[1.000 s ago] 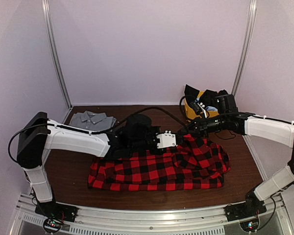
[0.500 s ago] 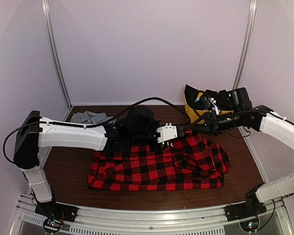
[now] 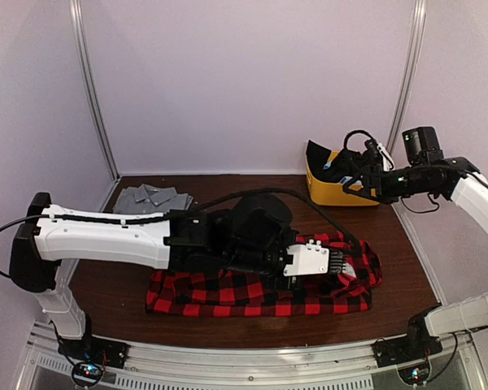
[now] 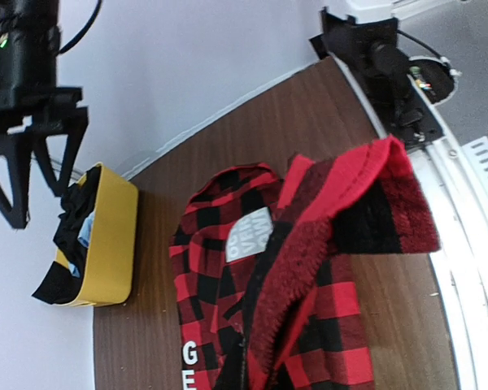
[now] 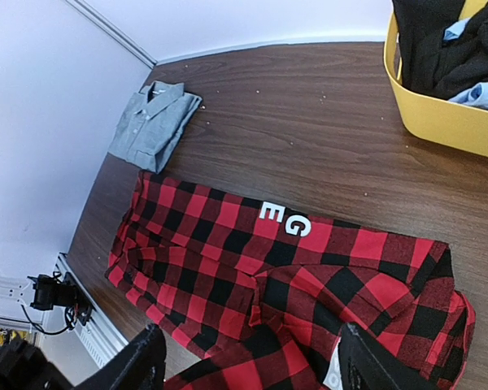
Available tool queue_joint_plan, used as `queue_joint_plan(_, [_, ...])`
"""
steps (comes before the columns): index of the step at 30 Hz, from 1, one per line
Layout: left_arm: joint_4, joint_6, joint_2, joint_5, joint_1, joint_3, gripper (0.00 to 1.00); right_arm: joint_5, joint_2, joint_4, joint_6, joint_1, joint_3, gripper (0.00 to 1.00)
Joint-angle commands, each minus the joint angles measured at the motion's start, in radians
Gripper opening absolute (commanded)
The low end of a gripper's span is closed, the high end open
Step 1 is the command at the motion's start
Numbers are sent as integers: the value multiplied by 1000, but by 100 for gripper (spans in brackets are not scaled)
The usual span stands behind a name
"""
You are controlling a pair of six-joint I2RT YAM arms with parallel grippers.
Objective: Fold and stack the long sleeve shirts
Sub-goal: Fold the sleeve of the rectangle-folded shirt.
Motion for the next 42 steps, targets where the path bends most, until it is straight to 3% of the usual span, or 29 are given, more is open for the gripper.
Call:
queue_joint_plan(1, [-144, -72, 10, -36, -82, 82, 0, 43, 37, 34, -10, -9, -36, 73])
queue_joint_plan(8, [-382, -190, 155, -22, -159, 279, 0, 28, 69, 79, -7, -12, -89, 73])
queue_joint_plan(20, [-381, -285, 236, -2, -146, 348, 0, 12, 56, 91, -4, -11, -109, 74])
queue_joint_plan(30, [-246, -464, 202, 195, 136, 292, 0, -2, 41, 120, 16, -11, -134, 74])
queue_joint_plan(42, [-53, -697, 117, 377, 492, 35, 0, 11, 18, 141, 41, -12, -174, 74])
